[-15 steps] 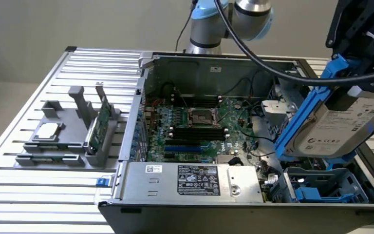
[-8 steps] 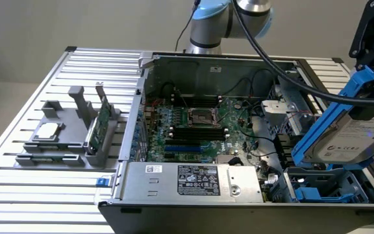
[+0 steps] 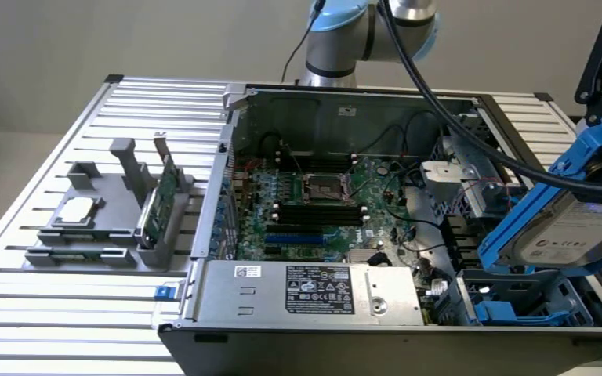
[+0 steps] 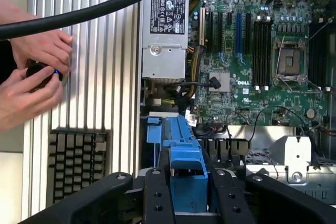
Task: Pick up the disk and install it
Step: 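Pick up the disk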
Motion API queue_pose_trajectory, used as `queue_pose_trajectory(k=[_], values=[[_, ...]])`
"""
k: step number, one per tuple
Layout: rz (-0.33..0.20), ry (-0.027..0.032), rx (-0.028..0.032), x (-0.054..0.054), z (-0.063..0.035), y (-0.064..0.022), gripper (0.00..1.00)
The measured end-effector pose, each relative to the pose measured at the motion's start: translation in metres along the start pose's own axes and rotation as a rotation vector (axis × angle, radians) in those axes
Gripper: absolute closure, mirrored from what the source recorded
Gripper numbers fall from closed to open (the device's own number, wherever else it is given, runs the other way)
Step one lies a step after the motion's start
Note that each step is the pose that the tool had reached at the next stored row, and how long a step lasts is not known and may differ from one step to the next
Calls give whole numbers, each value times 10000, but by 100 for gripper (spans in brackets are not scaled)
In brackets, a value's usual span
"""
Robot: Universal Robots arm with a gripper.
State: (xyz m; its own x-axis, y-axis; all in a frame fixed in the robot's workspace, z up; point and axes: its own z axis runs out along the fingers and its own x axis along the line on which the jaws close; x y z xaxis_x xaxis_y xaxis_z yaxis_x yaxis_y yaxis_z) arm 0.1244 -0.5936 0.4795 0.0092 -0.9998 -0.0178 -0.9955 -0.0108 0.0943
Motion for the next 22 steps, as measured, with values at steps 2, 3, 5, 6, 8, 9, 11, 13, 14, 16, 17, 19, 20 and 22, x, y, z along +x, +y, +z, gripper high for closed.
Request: queue_pose_trajectory(k=[2, 3, 5, 6, 8, 9, 11, 13, 14, 16, 17, 19, 20, 22], values=[[-2, -6, 0, 0, 10, -1, 67], [-3, -23, 0, 1, 18, -2, 67], [-4, -34, 5, 1, 52, -4, 67], [-6, -35, 15, 1, 70, -6, 67], [-5, -35, 81, 0, 95, -5, 67], [-6, -32, 102, 1, 99, -5, 67], [-7, -28, 164, 0, 112, -3, 67], [-7, -27, 243, 1, 141, 2, 67], [-8, -26, 272, 1, 158, 4, 67], [-9, -25, 317, 1, 192, 11, 67], [-10, -26, 330, 1, 205, 16, 67], [-9, -24, 333, 2, 211, 19, 67], [-10, -23, 334, 2, 212, 19, 67], [-10, -23, 371, 2, 228, 18, 67]])
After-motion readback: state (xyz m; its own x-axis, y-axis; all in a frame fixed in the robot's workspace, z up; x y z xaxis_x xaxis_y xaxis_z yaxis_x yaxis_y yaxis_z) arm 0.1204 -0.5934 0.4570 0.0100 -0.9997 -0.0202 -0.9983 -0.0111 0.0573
